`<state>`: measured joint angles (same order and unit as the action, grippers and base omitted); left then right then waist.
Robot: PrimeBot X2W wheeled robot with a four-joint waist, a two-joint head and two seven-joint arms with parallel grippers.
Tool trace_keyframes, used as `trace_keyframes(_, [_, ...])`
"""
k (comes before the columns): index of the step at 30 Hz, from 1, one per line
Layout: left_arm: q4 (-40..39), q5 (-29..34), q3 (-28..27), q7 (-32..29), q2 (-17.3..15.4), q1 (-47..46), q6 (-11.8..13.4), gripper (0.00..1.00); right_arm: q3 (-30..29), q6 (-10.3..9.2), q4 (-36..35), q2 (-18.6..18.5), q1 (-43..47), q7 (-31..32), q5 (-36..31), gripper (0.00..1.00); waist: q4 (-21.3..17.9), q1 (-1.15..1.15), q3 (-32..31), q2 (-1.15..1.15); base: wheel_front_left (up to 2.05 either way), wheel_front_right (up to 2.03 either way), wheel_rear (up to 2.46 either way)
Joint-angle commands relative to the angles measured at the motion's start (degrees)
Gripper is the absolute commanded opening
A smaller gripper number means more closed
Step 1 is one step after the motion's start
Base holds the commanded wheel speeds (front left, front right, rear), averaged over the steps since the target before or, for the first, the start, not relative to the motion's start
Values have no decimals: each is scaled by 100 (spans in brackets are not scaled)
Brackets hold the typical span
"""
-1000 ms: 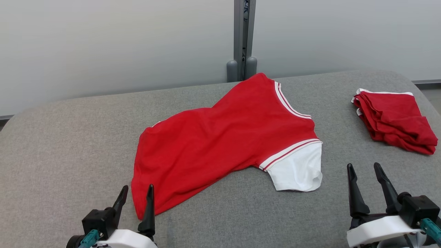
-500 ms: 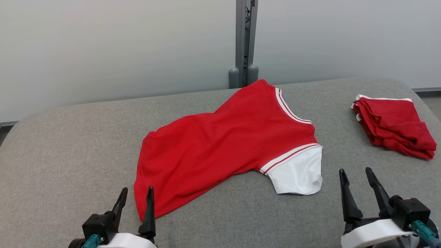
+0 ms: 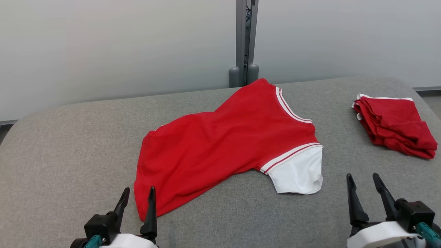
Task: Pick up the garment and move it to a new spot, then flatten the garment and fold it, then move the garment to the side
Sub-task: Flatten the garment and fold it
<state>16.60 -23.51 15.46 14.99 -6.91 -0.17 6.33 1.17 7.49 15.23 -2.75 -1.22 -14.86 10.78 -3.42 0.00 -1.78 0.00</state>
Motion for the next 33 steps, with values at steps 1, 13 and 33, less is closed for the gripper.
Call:
trace_keyframes(1, [12, 63, -56, 27, -8, 46, -35, 100, -68, 1, 63, -32, -18, 45, -10, 100, 5, 0, 12, 0, 0, 0, 0])
trace_keyframes(13, [88, 253, -162, 27, 153, -155, -218, 100, -214, 1, 1335, -31, -959, 527, 89, 100, 198, 0, 302, 0, 0, 0, 0])
trace_keyframes(33, [211, 522, -429, 27, 274, -358, -380, 100, 42, 1, 3940, -34, -2215, 139, 592, 39, 484, 0, 648, 0, 0, 0, 0])
